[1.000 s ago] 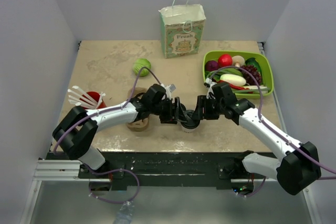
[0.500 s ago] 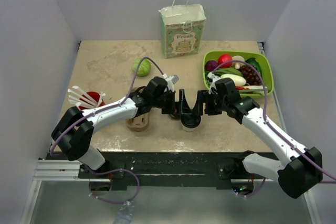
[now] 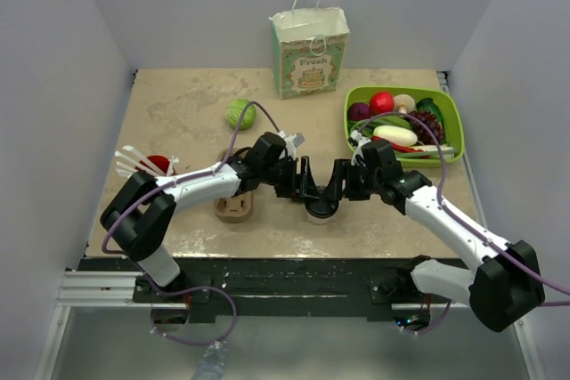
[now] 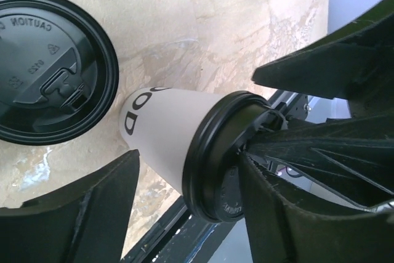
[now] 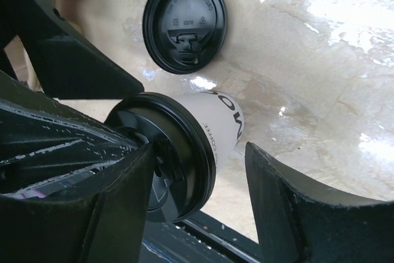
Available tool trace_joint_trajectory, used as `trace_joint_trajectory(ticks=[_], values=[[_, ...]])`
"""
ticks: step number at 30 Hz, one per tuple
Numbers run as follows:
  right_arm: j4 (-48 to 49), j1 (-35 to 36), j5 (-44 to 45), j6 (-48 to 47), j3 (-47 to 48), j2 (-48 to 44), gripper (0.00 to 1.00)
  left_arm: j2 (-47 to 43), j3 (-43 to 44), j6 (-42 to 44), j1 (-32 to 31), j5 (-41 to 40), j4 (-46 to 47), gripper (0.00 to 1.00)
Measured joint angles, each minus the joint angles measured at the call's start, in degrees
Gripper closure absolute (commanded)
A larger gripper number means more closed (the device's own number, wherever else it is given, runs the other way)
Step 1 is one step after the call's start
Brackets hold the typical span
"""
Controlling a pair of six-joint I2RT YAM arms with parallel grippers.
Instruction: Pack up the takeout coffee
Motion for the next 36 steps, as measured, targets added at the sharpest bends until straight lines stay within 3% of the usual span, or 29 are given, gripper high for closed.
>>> trace_joint_trajectory(ticks=[23,27,31,32,34,35,36], values=[[9.22,-0.83,-2.95,5.31,-4.37,1.62,0.68,-0.59,-4.59,-4.52,1.16,1.03,7.96,0.8],[9.29,-0.83,-2.91,5.16,-4.59,1.27,0.71,-1.27,-5.73,-5.16,0.9,0.02,9.11,0.83],[9.38,-0.7,-2.84,3.93,-5.97,-1.4,0.67,-1.84,-6.29,-5.31,-0.11,-0.72,9.55,0.77],[9.31,-0.7,-2.82,3.56,-6.08,-1.79,0.66,-1.86,-6.32,-5.31,-0.35,-0.83,9.75,0.66],[8.68,-0.7,-2.73,2.58,-6.12,-2.38,0.66,-1.88,-6.32,-5.31,-0.74,-0.87,10.08,0.57],[8.37,-0.7,-2.71,2.21,-6.1,-2.67,0.66,-1.95,-6.32,-5.29,-0.9,-0.92,10.12,0.45],[8.02,-0.7,-2.73,1.84,-6.1,-2.95,0.66,-2.08,-6.29,-5.09,-1.09,-0.96,10.14,0.4]])
